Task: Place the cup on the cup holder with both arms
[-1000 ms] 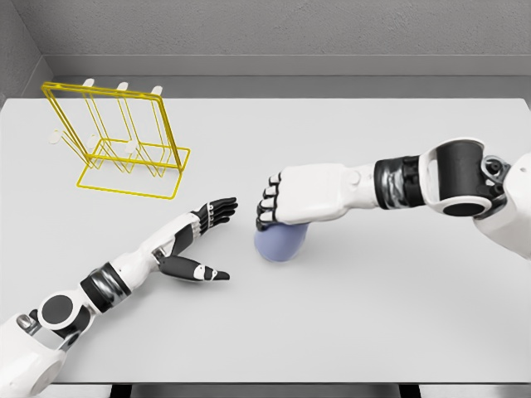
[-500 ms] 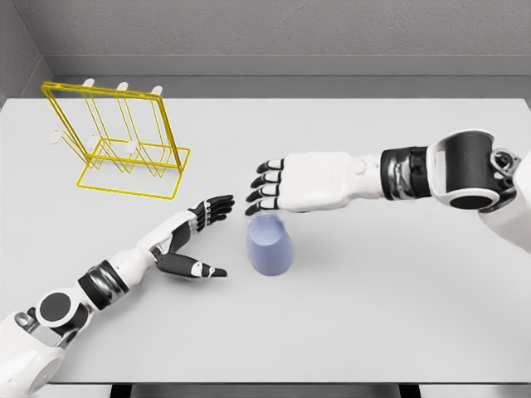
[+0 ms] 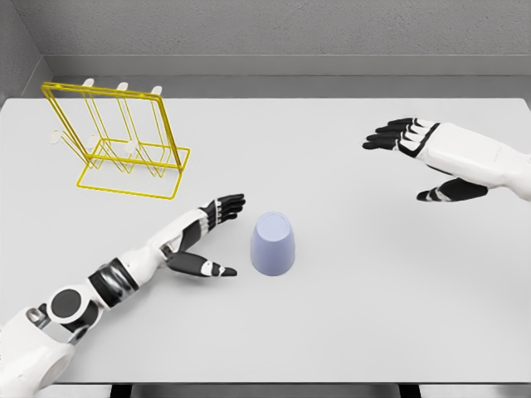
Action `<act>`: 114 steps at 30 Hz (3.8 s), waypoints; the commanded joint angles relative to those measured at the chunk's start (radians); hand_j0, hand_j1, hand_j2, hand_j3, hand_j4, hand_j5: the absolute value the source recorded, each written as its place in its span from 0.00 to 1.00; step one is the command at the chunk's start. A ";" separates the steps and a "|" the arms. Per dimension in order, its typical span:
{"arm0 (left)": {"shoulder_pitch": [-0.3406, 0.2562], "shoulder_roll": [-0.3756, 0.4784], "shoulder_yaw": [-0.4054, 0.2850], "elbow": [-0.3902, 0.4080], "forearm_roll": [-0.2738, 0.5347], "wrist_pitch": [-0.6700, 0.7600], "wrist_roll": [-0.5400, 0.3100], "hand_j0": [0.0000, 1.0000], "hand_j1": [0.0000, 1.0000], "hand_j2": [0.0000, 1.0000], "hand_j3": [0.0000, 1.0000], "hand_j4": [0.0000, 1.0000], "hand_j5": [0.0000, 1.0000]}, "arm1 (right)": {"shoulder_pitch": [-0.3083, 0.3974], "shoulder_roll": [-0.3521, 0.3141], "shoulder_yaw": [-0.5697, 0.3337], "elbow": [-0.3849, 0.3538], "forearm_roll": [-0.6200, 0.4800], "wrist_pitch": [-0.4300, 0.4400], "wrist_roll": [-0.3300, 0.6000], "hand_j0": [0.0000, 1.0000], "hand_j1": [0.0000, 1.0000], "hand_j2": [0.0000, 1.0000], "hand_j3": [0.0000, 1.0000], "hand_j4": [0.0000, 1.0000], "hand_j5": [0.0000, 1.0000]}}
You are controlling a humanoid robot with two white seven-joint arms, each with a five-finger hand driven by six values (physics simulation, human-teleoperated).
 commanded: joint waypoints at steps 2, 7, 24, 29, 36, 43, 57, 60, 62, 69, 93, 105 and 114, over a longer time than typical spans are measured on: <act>-0.005 -0.025 -0.016 -0.008 0.004 0.001 0.000 1.00 1.00 1.00 1.00 1.00 1.00 | 0.003 0.015 -0.091 0.019 -0.019 0.004 -0.001 1.00 1.00 1.00 1.00 1.00 1.00; -0.015 -0.063 -0.040 -0.020 0.003 0.044 0.002 1.00 1.00 1.00 1.00 1.00 1.00 | 0.008 0.015 -0.111 0.074 -0.017 0.004 -0.001 1.00 1.00 1.00 1.00 1.00 1.00; -0.052 -0.107 -0.057 0.023 0.003 0.061 0.005 1.00 1.00 1.00 1.00 1.00 1.00 | 0.018 0.016 -0.113 0.074 -0.017 0.004 -0.001 1.00 1.00 1.00 1.00 1.00 1.00; -0.052 -0.117 -0.060 0.032 0.001 0.061 0.005 1.00 1.00 1.00 1.00 1.00 1.00 | 0.018 0.016 -0.114 0.074 -0.019 0.004 -0.001 1.00 1.00 1.00 1.00 1.00 1.00; -0.057 -0.141 -0.060 0.034 -0.002 0.062 0.005 1.00 1.00 1.00 1.00 1.00 1.00 | 0.018 0.016 -0.114 0.074 -0.017 0.004 -0.001 1.00 1.00 1.00 1.00 1.00 1.00; -0.060 -0.152 -0.065 0.032 -0.007 0.073 0.003 0.96 0.96 0.96 0.96 0.96 0.96 | 0.018 0.015 -0.114 0.074 -0.017 0.004 -0.001 1.00 1.00 1.00 1.00 1.00 1.00; -0.057 -0.161 -0.060 0.025 -0.008 0.065 0.003 0.70 0.70 0.70 0.70 0.70 0.70 | 0.023 0.015 -0.119 0.076 -0.017 0.004 -0.001 1.00 1.00 1.00 1.00 1.00 1.00; -0.057 -0.161 -0.051 0.012 -0.005 0.065 0.003 0.70 0.70 0.70 0.70 0.70 0.70 | 0.026 0.015 -0.120 0.076 -0.017 0.004 -0.001 1.00 1.00 1.00 1.00 1.00 1.00; -0.048 -0.160 -0.031 -0.026 -0.003 0.068 0.005 0.70 0.70 0.70 0.70 0.70 0.70 | 0.026 0.015 -0.120 0.076 -0.017 0.004 -0.001 1.00 1.00 1.00 1.00 1.00 1.00; -0.041 -0.118 0.010 -0.096 0.003 0.070 0.005 0.70 0.70 0.70 0.70 0.70 0.70 | 0.026 0.015 -0.120 0.090 -0.019 0.004 -0.001 1.00 1.00 1.00 1.00 1.00 1.00; -0.051 0.043 0.156 -0.193 0.107 0.065 0.006 0.71 0.71 0.71 0.71 0.71 0.71 | 0.026 0.016 -0.120 0.088 -0.019 0.004 -0.001 1.00 1.00 1.00 1.00 1.00 1.00; -0.083 0.118 0.231 -0.193 0.173 0.067 0.006 0.71 0.71 0.71 0.71 0.71 0.71 | 0.026 0.016 -0.120 0.090 -0.019 0.004 -0.001 1.00 1.00 1.00 1.00 1.00 1.00; -0.092 0.146 0.277 -0.173 0.188 0.067 0.006 0.72 0.72 0.72 0.72 0.72 0.72 | 0.026 0.015 -0.120 0.090 -0.019 0.004 -0.001 1.00 1.00 1.00 1.00 1.00 1.00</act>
